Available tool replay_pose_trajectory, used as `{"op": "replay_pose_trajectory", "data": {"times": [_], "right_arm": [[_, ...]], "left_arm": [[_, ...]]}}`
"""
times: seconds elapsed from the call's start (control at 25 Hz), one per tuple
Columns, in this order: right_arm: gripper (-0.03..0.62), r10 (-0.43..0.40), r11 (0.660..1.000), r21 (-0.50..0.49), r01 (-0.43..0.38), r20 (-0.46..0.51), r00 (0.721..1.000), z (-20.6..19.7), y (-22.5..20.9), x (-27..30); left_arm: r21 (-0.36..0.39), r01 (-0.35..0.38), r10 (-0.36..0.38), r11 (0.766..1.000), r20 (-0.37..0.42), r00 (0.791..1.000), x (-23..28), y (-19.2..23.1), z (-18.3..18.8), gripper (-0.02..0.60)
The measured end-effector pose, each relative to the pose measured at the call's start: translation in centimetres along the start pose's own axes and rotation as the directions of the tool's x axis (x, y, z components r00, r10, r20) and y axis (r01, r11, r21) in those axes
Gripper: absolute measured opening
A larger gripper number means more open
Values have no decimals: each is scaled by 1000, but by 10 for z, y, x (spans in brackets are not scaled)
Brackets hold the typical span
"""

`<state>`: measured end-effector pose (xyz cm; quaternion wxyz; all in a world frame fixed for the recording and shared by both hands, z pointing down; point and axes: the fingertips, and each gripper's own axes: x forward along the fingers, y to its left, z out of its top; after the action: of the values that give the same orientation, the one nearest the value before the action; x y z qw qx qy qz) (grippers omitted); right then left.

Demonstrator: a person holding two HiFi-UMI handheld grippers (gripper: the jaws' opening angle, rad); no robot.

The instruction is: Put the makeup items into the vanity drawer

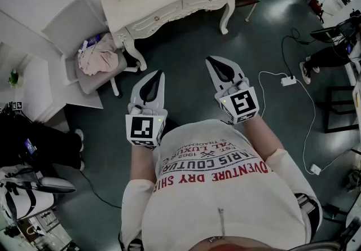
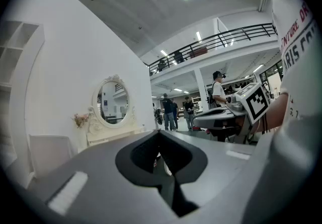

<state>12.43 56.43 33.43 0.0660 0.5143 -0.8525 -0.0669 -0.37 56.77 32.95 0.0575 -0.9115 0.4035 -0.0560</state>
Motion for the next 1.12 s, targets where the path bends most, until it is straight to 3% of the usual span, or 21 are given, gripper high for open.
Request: {"op": "replay_pose_trajectory", "data": {"times": [0.56, 0.8, 0.84, 0.92, 1.12], "right_arm": [[8, 16, 999, 30, -16, -6, 1000, -7, -1, -8], [14, -24, 998, 52, 24, 3, 1000, -13, -17, -16], [46, -26, 998, 63, 26, 2, 1000, -15, -19, -15], [187, -33, 996, 83, 34, -7, 999, -20, -24, -12], [190, 0, 993, 120, 7, -63, 998, -39, -29, 8]], "left_arm": [[-16, -12, 11, 1000, -14, 1000, 2, -4, -3, 8], [-23, 3, -4, 1000, -41, 999, 14, -11, -6, 8], [-22, 5, -6, 1000, -41, 999, 16, -11, -6, 8], [-22, 7, -8, 1000, -44, 999, 19, -11, -7, 8], [-28, 9, -11, 1000, -79, 997, 27, 0, -20, 8]]}}
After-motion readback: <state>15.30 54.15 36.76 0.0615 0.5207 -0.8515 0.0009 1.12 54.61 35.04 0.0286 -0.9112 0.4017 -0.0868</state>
